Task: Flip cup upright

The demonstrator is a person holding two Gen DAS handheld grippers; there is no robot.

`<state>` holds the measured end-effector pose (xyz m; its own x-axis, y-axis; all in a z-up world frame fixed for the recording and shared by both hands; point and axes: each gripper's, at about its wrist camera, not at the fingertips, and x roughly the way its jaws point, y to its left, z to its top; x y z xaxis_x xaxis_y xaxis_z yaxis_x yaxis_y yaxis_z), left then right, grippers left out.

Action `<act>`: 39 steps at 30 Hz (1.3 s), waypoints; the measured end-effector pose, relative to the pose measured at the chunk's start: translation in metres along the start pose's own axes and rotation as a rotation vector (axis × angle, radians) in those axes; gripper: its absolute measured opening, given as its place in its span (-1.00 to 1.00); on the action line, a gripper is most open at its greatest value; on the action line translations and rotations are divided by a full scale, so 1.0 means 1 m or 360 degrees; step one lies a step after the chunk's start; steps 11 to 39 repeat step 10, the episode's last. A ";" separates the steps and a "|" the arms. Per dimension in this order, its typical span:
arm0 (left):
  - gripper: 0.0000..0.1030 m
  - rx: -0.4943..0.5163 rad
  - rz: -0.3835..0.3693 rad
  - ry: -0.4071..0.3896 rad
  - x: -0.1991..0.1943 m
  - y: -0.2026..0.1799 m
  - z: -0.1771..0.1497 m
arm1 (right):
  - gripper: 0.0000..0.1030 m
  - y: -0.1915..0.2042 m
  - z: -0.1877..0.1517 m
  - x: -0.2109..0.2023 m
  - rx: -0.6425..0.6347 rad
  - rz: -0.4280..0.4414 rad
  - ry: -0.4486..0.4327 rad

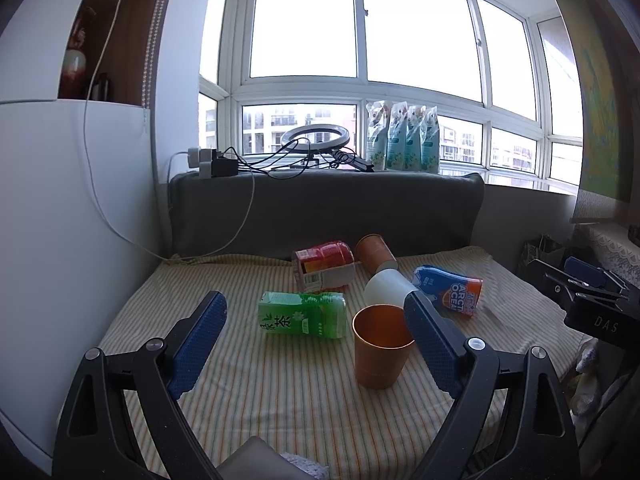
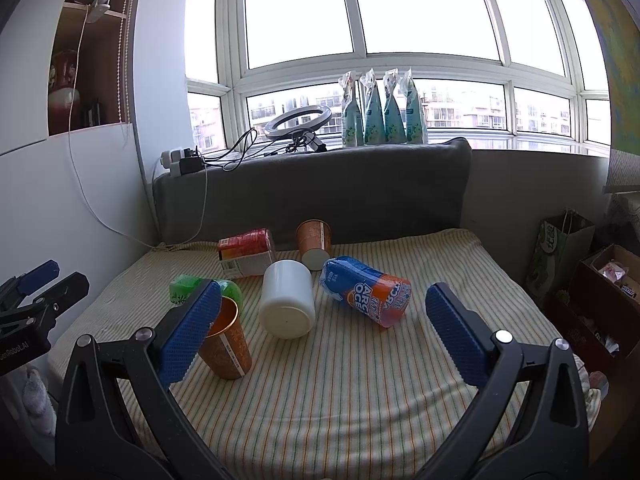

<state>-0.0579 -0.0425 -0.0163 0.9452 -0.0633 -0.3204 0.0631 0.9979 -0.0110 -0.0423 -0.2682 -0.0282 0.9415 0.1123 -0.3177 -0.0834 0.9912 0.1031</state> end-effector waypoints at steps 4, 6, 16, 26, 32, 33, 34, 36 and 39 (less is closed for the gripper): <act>0.76 -0.0001 -0.0002 0.0003 0.001 -0.001 0.000 | 1.00 0.000 0.000 0.000 -0.0001 -0.0001 0.0002; 0.76 0.0005 -0.0005 0.0004 0.001 -0.001 0.000 | 1.00 0.000 0.000 0.000 0.0001 0.0000 0.0004; 0.76 0.0013 0.0000 -0.0007 0.000 -0.002 -0.001 | 1.00 0.000 0.000 0.002 0.0000 0.0001 0.0010; 0.76 0.0013 0.0000 -0.0007 0.000 -0.002 -0.001 | 1.00 0.000 0.000 0.002 0.0000 0.0001 0.0010; 0.76 0.0013 0.0000 -0.0007 0.000 -0.002 -0.001 | 1.00 0.000 0.000 0.002 0.0000 0.0001 0.0010; 0.76 0.0013 0.0000 -0.0007 0.000 -0.002 -0.001 | 1.00 0.000 0.000 0.002 0.0000 0.0001 0.0010; 0.76 0.0013 0.0000 -0.0007 0.000 -0.002 -0.001 | 1.00 0.000 0.000 0.002 0.0000 0.0001 0.0010; 0.76 0.0013 0.0000 -0.0007 0.000 -0.002 -0.001 | 1.00 0.000 0.000 0.002 0.0000 0.0001 0.0010; 0.76 0.0013 0.0000 -0.0007 0.000 -0.002 -0.001 | 1.00 0.000 0.000 0.002 0.0000 0.0001 0.0010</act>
